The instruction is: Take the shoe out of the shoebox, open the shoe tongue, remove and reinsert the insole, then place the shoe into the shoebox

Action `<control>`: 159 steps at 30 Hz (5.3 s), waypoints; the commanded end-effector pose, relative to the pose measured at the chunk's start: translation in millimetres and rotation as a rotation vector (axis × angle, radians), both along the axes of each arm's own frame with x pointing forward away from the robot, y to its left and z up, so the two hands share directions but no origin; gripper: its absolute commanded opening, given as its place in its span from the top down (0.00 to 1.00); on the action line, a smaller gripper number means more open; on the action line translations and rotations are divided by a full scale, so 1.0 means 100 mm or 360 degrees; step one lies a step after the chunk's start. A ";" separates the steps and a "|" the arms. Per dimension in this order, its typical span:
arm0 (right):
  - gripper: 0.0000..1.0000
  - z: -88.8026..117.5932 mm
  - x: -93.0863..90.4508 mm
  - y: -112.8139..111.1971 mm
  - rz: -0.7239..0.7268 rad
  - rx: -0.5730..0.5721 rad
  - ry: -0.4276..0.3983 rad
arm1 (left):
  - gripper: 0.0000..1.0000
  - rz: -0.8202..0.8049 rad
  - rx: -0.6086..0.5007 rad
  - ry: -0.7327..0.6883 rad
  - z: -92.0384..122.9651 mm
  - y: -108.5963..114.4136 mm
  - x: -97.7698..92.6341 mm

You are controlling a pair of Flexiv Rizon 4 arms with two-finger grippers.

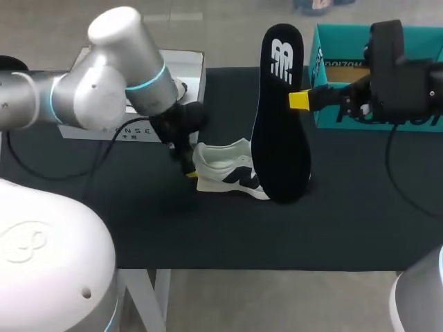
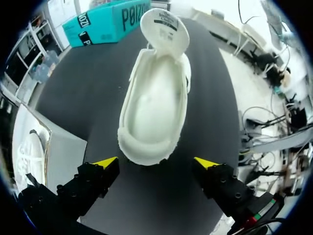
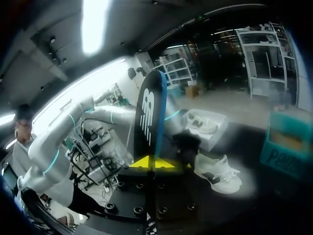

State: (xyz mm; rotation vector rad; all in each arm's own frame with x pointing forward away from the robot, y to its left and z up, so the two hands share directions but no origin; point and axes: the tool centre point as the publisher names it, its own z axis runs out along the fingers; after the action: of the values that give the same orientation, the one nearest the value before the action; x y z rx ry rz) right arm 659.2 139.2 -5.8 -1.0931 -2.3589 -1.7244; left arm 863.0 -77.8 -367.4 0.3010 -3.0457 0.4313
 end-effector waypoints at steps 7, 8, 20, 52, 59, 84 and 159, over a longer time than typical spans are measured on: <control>1.00 0.00 0.04 0.04 0.0001 -0.0003 0.0005 | 0.00 -0.0274 0.0428 -0.0153 0.36 -0.10 -0.04; 1.00 0.00 0.04 0.04 0.0001 -0.0003 0.0005 | 0.00 -0.0273 0.0426 -0.0168 0.39 -0.10 -0.03; 1.00 0.00 0.04 0.04 0.0001 -0.0003 0.0005 | 0.00 -0.0306 0.0414 -0.0205 0.47 -0.12 0.05; 1.00 0.00 0.04 0.04 0.0001 -0.0003 0.0005 | 0.00 -0.0191 0.0362 -0.0246 0.13 -0.93 0.68; 1.00 0.00 0.04 0.04 0.0001 -0.0003 0.0005 | 0.35 -0.0270 0.0297 -0.0229 0.05 -1.15 0.66; 1.00 0.00 0.04 0.04 0.0001 -0.0003 0.0005 | 1.00 -0.1358 0.0274 -0.0030 0.11 -1.40 0.77; 1.00 0.00 0.04 0.04 0.0001 -0.0003 0.0005 | 0.00 -0.1922 -0.0329 -0.0639 1.28 -1.75 0.93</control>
State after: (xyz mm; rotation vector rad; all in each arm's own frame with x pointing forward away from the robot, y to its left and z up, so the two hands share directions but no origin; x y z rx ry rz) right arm 658.5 138.4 -5.8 -1.0931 -2.3588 -1.7249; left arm 965.9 -279.4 -274.9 -1.7064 -2.5432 0.4365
